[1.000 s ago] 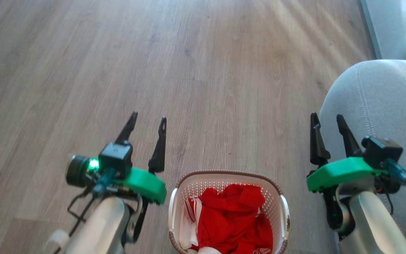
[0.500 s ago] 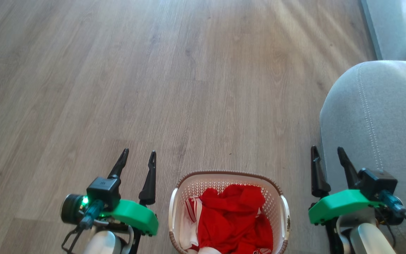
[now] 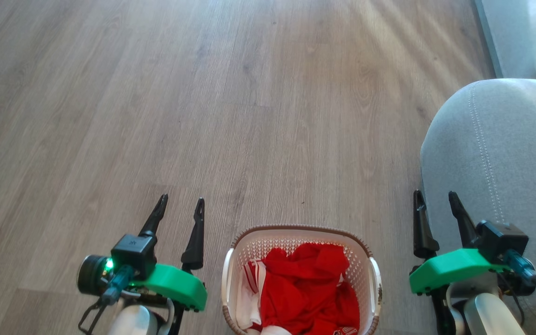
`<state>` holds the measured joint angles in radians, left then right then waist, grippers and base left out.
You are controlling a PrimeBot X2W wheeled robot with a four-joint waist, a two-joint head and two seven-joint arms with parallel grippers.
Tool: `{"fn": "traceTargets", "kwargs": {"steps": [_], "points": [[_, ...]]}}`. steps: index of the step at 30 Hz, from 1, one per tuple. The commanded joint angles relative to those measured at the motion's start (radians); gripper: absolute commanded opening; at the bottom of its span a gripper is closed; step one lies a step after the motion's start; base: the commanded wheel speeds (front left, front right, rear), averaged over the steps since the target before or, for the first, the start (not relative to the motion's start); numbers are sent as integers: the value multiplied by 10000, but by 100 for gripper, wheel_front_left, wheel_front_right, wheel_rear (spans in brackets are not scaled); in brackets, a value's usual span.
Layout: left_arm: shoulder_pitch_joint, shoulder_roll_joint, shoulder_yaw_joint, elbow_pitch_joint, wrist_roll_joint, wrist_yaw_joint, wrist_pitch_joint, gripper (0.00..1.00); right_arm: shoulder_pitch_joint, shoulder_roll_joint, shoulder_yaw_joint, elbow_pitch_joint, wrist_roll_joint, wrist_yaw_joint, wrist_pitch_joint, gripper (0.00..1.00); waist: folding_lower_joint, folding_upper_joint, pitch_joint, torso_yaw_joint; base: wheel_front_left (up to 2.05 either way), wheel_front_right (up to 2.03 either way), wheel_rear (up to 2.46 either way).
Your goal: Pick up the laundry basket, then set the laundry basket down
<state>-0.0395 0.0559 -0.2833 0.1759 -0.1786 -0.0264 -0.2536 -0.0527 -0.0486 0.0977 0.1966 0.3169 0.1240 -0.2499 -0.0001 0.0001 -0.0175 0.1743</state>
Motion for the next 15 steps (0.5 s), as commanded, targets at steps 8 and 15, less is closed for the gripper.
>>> {"fn": "traceTargets", "kwargs": {"steps": [8, 15], "points": [[-353, -55, 307, -455, -295, -84, -82, 100, -246, -16, 142, -377, -45, 67, -118, 100, 1, -1, -16, -23, 0, 0, 0], [-337, -56, 336, -463, -334, -140, -82, 100, -287, -16, 170, -330, -38, 67, -118, 100, 1, -1, -15, -63, 0, 0, 0]]}}
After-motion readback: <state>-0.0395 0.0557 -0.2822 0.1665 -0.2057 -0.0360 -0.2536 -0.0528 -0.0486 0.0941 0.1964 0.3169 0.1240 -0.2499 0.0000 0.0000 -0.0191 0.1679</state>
